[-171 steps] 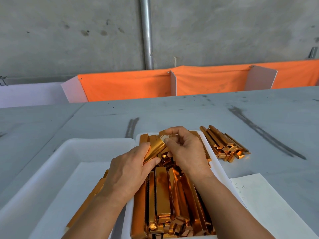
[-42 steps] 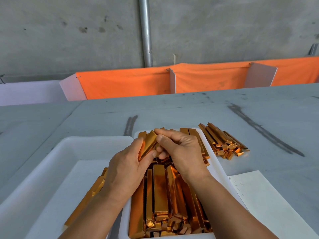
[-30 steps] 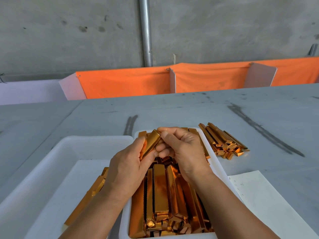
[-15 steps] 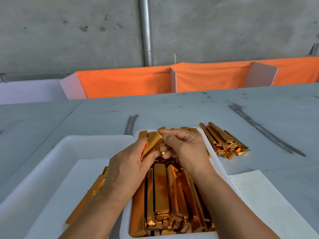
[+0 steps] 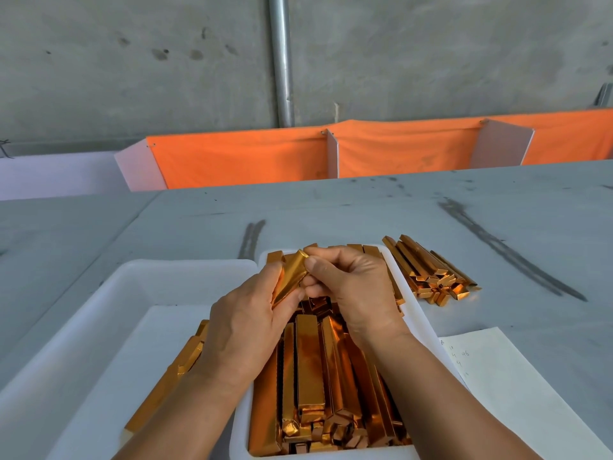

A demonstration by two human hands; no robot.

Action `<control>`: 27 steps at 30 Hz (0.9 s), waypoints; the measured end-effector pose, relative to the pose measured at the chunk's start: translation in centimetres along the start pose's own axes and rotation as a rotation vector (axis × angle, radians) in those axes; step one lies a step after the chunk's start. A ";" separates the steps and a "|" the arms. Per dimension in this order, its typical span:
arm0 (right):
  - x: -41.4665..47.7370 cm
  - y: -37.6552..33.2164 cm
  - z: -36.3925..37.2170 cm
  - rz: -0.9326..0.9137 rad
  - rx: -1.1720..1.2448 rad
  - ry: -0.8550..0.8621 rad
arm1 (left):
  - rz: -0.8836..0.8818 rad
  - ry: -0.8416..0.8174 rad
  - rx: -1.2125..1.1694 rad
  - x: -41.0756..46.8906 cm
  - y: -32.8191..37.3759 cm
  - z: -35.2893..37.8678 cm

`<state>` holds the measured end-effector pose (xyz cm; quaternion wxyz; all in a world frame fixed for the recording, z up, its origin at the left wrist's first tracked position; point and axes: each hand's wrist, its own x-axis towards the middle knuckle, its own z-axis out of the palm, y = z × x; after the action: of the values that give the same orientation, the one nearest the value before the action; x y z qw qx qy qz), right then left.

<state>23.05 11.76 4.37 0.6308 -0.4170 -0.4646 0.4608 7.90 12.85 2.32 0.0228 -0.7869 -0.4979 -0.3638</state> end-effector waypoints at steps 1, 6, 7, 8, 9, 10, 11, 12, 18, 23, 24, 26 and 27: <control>0.0 0.0 0.0 0.004 -0.003 0.004 | 0.006 -0.002 0.002 0.0 -0.1 0.0; 0.1 -0.1 -0.1 0.042 0.051 -0.002 | 0.022 -0.006 -0.026 0.0 -0.1 0.0; 0.1 -0.1 -0.2 0.042 0.059 -0.004 | 0.021 -0.005 -0.034 0.0 -0.1 0.0; 0.1 -0.1 -0.2 0.034 0.053 -0.007 | 0.019 -0.005 -0.043 0.0 -0.1 0.0; 0.1 -0.1 -0.2 0.020 0.038 -0.009 | 0.018 -0.006 -0.051 0.0 -0.2 0.0; 0.1 0.0 -0.2 0.004 0.020 -0.009 | 0.017 -0.005 -0.057 -0.1 -0.2 0.0; 0.1 0.1 -0.2 -0.006 0.005 -0.008 | 0.016 -0.003 -0.061 -0.1 -0.2 0.0; 0.1 0.1 -0.1 -0.007 0.002 -0.005 | 0.016 0.000 -0.064 -0.1 -0.2 0.0; 0.5 0.0 -0.4 0.110 0.171 -0.049 | 0.026 -0.005 -0.078 -0.1 -0.2 0.0; 0.4 -0.1 -0.6 0.010 0.052 -0.046 | 0.008 -0.008 -0.093 -0.1 -0.2 0.1; 0.3 -0.1 -0.5 -0.022 0.007 -0.041 | 0.001 -0.010 -0.096 -0.1 -0.3 0.1; 0.3 0.2 -0.4 -0.080 -0.073 -0.031 | -0.016 -0.020 -0.098 -0.1 -0.3 0.2; 0.3 0.2 -0.3 -0.099 -0.100 -0.029 | -0.024 -0.022 -0.099 -0.1 -0.4 0.2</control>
<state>23.35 12.03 4.12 0.6242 -0.4178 -0.5165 0.4112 7.71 13.04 1.94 -0.0260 -0.7850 -0.4890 -0.3795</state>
